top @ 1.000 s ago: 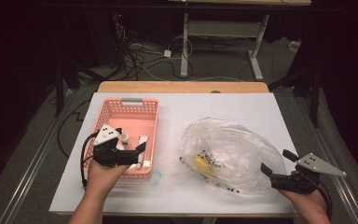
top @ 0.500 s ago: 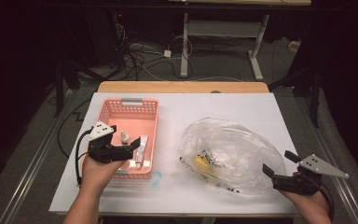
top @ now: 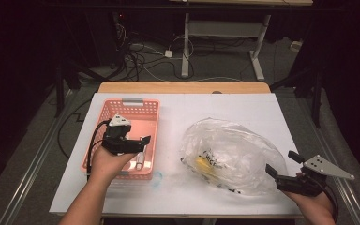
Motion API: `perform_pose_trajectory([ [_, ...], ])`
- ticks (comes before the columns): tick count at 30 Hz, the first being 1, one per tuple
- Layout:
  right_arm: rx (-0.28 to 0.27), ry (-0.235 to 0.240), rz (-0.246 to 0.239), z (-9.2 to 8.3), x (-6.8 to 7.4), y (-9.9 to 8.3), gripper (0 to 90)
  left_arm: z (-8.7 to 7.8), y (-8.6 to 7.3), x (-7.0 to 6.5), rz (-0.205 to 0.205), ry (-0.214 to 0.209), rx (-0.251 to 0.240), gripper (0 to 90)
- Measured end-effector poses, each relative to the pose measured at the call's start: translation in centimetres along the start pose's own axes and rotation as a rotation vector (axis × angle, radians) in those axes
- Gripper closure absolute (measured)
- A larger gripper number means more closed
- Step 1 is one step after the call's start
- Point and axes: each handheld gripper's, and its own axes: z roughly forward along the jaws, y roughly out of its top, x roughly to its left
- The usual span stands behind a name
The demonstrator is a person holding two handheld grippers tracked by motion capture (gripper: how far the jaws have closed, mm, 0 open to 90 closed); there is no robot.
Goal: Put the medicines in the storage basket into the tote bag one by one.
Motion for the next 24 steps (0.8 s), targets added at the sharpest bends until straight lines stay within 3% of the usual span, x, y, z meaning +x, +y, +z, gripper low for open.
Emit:
perform_pose_trajectory([
  [3, -0.003, 0.000, -0.001, -0.1, -0.1, 0.1, 2.0, 0.9, 0.3, 0.0, 0.001, 0.003, 0.097, 16.0],
  [10, -0.008, 0.002, 0.001, -0.1, -0.1, 0.1, 2.3, 2.4, 0.5, 0.5, -0.039, 0.008, 0.218, 23.8],
  [14, -0.006, 0.001, 0.001, -0.1, -0.1, 0.1, 2.4, 3.1, 0.6, 0.5, -0.057, 0.034, 0.285, 29.5],
  [21, -0.005, 0.001, -0.005, 0.0, 0.0, 0.2, 2.8, 4.7, 0.8, 0.5, -0.104, 0.049, 0.446, 38.9],
  [24, -0.003, -0.001, -0.005, 0.0, 0.0, 0.2, 2.9, 5.3, 0.9, 0.5, -0.098, 0.052, 0.508, 40.1],
])
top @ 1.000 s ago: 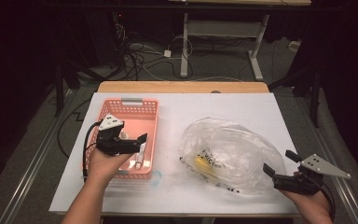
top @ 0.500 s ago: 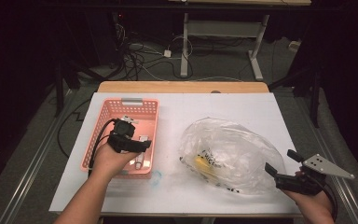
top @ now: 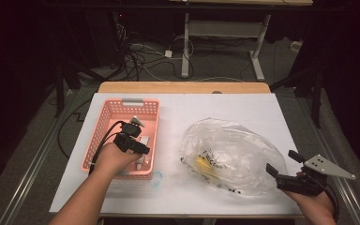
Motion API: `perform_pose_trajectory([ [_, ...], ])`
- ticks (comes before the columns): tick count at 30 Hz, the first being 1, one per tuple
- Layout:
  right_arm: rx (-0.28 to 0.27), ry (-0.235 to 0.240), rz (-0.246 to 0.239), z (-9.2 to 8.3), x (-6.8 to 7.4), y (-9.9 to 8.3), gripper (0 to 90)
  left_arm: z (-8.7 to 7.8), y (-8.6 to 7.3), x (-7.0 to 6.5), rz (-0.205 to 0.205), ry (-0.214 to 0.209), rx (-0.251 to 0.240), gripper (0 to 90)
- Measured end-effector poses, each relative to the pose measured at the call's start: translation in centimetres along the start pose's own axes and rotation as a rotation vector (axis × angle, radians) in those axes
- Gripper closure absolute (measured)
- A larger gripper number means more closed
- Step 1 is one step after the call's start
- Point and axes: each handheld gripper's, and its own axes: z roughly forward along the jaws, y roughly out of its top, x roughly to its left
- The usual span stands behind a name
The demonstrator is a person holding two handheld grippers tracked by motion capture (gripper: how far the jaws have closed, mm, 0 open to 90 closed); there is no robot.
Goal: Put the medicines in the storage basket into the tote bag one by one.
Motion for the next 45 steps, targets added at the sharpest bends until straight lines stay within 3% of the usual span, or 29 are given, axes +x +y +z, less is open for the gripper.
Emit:
perform_pose_trajectory([
  [6, 0.001, 0.000, 0.000, 0.1, 0.0, 0.0, 3.0, 0.9, 0.7, -0.6, 0.010, 0.017, 0.075, 41.9],
  [8, 0.002, 0.000, 0.001, 0.1, 0.1, 0.0, 3.0, 1.1, 0.8, -0.9, 0.033, 0.032, 0.094, 45.4],
  [11, 0.002, 0.001, -0.001, 0.1, 0.0, 0.0, 3.0, 1.3, 1.0, -0.9, 0.033, 0.016, 0.115, 48.0],
  [19, 0.001, 0.001, -0.003, 0.0, 0.0, 0.0, 3.2, 2.1, 1.3, -0.9, 0.025, 0.030, 0.190, 48.4],
  [27, 0.004, 0.002, -0.004, 0.1, 0.1, 0.0, 3.4, 2.2, 1.5, -1.2, 0.040, 0.048, 0.190, 58.1],
  [33, 0.007, 0.003, -0.006, 0.1, 0.1, 0.0, 3.6, 2.0, 1.5, -0.6, 0.002, 0.049, 0.176, 63.2],
  [36, 0.007, 0.004, -0.007, 0.1, 0.1, -0.1, 3.6, 1.6, 1.4, -0.4, 0.004, 0.070, 0.153, 65.7],
  [45, 0.006, 0.004, -0.010, 0.1, 0.2, 0.0, 3.6, 0.7, 1.1, -0.4, 0.016, 0.071, 0.115, 66.3],
])
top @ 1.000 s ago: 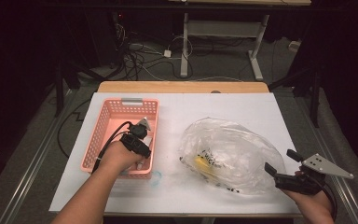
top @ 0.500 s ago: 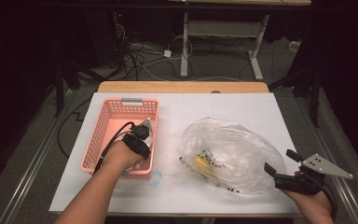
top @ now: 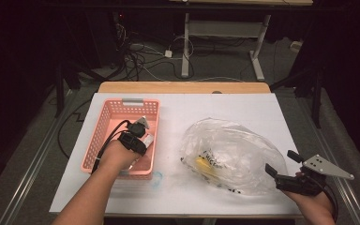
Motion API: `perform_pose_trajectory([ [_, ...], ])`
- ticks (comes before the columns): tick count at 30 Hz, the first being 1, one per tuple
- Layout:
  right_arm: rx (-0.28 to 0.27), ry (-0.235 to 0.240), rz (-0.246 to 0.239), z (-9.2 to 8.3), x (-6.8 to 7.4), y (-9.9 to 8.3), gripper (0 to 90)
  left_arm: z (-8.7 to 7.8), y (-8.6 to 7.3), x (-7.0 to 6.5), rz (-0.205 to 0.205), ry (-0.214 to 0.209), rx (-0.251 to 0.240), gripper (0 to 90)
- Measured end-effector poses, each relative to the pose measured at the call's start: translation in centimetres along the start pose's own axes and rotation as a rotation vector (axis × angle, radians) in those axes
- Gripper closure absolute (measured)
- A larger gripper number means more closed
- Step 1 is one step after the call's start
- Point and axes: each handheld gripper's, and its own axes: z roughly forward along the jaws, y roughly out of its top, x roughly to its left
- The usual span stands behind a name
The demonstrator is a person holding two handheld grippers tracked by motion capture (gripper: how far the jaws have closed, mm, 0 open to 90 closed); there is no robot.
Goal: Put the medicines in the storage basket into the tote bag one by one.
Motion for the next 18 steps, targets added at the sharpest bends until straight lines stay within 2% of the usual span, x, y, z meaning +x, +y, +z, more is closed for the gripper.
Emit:
perform_pose_trajectory([
  [8, 0.002, 0.000, 0.005, 0.0, 0.0, 0.0, 3.6, -0.9, -0.3, -0.1, 0.024, -0.003, -0.011, 66.4],
  [13, 0.001, 0.001, 0.003, 0.0, 0.0, 0.0, 3.6, -1.9, -0.4, -0.2, 0.046, 0.010, -0.007, 66.4],
  [18, 0.000, 0.003, 0.004, 0.0, 0.1, 0.0, 3.6, -3.3, -0.4, -0.3, 0.054, 0.015, -0.031, 66.4],
])
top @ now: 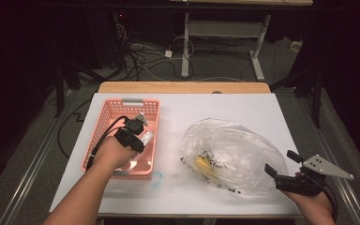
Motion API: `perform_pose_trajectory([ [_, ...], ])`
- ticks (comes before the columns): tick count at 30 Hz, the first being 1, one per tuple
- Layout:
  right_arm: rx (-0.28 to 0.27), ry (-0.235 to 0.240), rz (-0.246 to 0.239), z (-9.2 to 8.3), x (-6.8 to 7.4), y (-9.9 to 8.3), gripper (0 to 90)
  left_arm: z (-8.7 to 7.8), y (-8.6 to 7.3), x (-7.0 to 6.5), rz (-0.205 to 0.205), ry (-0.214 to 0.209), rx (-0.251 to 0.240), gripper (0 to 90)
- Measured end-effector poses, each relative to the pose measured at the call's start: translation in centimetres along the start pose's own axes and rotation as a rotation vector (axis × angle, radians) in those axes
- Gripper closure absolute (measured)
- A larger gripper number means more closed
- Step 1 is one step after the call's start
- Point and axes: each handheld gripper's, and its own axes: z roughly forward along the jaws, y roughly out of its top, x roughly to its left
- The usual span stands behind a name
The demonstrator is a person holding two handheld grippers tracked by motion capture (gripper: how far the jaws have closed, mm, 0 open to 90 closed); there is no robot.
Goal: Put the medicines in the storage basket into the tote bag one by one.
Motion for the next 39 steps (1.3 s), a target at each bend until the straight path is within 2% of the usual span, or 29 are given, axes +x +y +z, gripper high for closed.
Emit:
perform_pose_trajectory([
  [4, 0.002, 0.003, 0.003, 0.0, 0.0, 0.0, 3.6, -1.0, -0.1, -0.1, 0.011, 0.006, -0.023, 66.4],
  [7, 0.002, 0.003, 0.004, 0.1, 0.1, 0.0, 3.6, -1.7, -0.2, -0.2, 0.002, -0.006, -0.035, 66.5],
  [10, 0.004, 0.005, 0.003, 0.1, 0.1, 0.0, 3.5, -2.4, -0.2, -0.4, 0.006, 0.006, -0.037, 66.5],
  [15, 0.003, 0.004, 0.001, 0.2, 0.1, 0.0, 3.6, -3.9, -0.4, -0.5, 0.016, 0.004, -0.074, 69.0],
  [18, 0.009, 0.003, 0.004, 0.3, 0.2, 0.0, 3.6, -4.1, -0.4, -0.6, 0.033, 0.024, -0.076, 69.6],
  [23, 0.007, 0.006, 0.000, 0.3, 0.3, 0.0, 3.5, -4.1, -0.5, -0.4, 0.025, 0.042, -0.085, 69.9],
  [27, 0.011, 0.005, 0.000, 0.3, 0.2, -0.1, 3.6, -4.6, -0.7, -0.2, 0.018, 0.028, -0.108, 70.0],
  [34, 0.011, 0.004, -0.003, 0.4, 0.3, 0.0, 3.6, -5.8, -0.4, -1.2, 0.044, 0.027, -0.145, 70.0],
  [39, 0.011, 0.005, -0.003, 0.3, 0.3, 0.0, 3.6, -6.2, -0.1, -2.3, 0.077, 0.005, -0.153, 70.1],
])
